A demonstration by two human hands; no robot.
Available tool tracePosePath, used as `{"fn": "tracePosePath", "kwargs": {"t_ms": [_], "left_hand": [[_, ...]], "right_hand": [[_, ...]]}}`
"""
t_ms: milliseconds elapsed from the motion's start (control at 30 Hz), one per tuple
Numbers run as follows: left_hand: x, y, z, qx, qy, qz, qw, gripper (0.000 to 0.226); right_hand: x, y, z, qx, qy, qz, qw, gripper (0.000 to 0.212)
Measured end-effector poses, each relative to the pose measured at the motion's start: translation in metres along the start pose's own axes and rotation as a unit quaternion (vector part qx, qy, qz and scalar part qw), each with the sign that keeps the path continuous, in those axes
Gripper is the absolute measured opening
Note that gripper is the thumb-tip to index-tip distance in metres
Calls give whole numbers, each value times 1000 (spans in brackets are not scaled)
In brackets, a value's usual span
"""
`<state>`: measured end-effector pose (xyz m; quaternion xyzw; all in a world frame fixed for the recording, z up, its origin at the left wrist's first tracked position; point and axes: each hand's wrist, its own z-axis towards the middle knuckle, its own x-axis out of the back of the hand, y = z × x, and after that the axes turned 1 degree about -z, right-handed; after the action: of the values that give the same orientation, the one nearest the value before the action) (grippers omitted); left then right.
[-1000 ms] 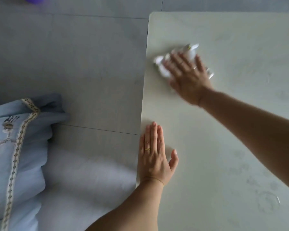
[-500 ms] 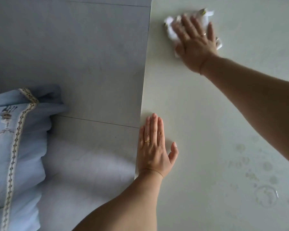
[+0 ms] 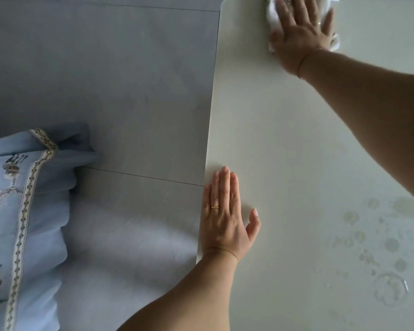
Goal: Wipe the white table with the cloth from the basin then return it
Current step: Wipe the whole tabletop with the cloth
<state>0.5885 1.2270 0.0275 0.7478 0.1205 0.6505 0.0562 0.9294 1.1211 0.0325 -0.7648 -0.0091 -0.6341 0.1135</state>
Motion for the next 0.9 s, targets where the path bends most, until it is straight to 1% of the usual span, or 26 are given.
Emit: {"fn": "tracePosePath", "kwargs": {"t_ms": [33,67,100,133,200,233,267,333,433,500,567,600,633,700,767,800,833,867,900], "left_hand": [[0,0,1,0,0,-2,1000,78],[0,1,0,1,0,-3,1000,79],[-1,0,0,3,-3,-2,1000,79],[-1,0,-1,3,-7,-2,1000,79],[1,0,0,1,-15,1,1000,79],[2,1,1,3,-17,4,1000,79],[4,2,2,4,-17,6,1000,78],[7,3,0,7,-14,-2,1000,77],[12,1,6,-2,16,-41,999,74],[15,3,29,2,50,-47,998,73],[20,10,64,1,59,-50,997,72],[21,14,80,-3,53,-50,997,73],[20,16,94,-6,46,-46,998,74],[13,17,108,-5,32,-32,999,76],[6,15,110,-7,33,-20,999,77],[5,14,110,-9,39,-18,999,77],[4,14,110,-11,44,-15,999,76],[4,14,110,-12,46,-12,999,76],[5,14,110,-12,47,-12,999,76]], "right_hand": [[-2,-13,0,-25,1,3,1000,59],[-4,-30,-6,-21,-7,3,1000,59],[-8,-47,-15,18,-19,-1,1000,59],[-14,-62,-27,81,-30,-10,996,59],[-21,-74,-50,205,-48,-23,977,57],[-19,-71,-51,241,-54,-27,969,56],[-13,-63,-46,254,-58,-26,965,55],[-4,-41,-31,223,-56,-33,973,55],[3,-2,-8,107,-38,-27,993,55],[2,-5,1,24,-19,-7,1000,55],[0,-36,6,-49,-26,34,998,57],[-2,-54,5,-51,-35,46,997,57],[-6,-71,3,-16,-39,40,998,56],[-13,-90,-6,96,-43,16,994,55],[-12,-80,-5,167,-49,-2,985,56],[-9,-68,-1,189,-46,-12,981,56],[-5,-52,2,194,-43,-20,980,56],[-1,-32,3,178,-34,-22,983,56],[3,-10,3,145,-18,-17,989,55]]}}
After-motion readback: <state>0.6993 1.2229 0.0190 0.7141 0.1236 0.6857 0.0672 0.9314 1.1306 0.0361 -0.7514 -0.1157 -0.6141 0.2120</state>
